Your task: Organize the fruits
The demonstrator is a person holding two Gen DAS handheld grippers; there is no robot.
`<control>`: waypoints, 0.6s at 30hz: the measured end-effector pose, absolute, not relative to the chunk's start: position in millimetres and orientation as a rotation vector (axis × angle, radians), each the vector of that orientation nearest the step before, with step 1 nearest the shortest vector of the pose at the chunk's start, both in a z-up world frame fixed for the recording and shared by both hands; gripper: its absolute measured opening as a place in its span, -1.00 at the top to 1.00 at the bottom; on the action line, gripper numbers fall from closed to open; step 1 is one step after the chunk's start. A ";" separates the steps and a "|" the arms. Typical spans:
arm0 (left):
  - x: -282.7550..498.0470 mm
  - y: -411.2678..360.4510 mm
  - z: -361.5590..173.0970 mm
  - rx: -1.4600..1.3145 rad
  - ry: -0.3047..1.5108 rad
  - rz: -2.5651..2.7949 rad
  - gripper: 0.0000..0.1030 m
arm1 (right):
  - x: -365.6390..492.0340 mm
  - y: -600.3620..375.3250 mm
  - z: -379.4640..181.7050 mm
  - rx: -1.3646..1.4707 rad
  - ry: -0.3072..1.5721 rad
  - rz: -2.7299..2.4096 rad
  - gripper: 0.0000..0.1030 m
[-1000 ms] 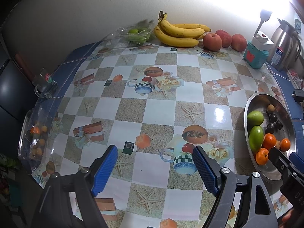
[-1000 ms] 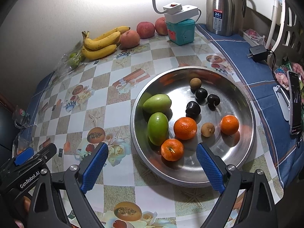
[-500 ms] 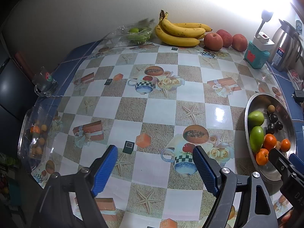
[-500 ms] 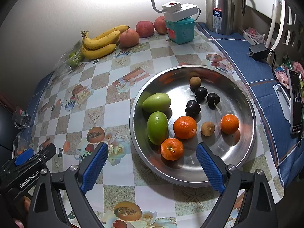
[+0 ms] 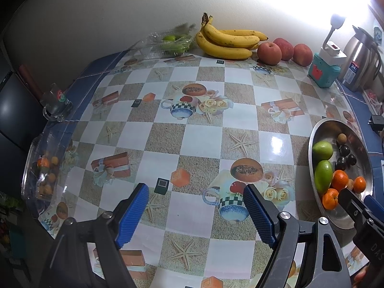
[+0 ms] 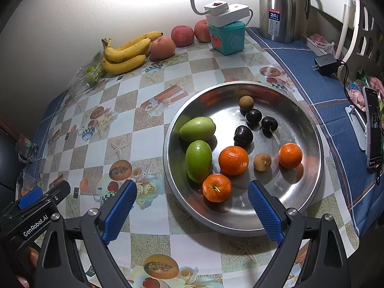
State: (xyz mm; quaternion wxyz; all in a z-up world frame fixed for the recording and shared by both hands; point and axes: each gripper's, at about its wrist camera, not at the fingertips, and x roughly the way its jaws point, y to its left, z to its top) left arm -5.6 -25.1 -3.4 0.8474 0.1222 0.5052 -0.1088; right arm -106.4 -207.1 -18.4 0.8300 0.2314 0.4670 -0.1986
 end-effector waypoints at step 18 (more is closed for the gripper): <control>-5.6 -23.5 -4.0 0.240 1.074 -0.221 -0.62 | -106.7 -207.5 -18.9 0.495 0.995 -0.422 -0.82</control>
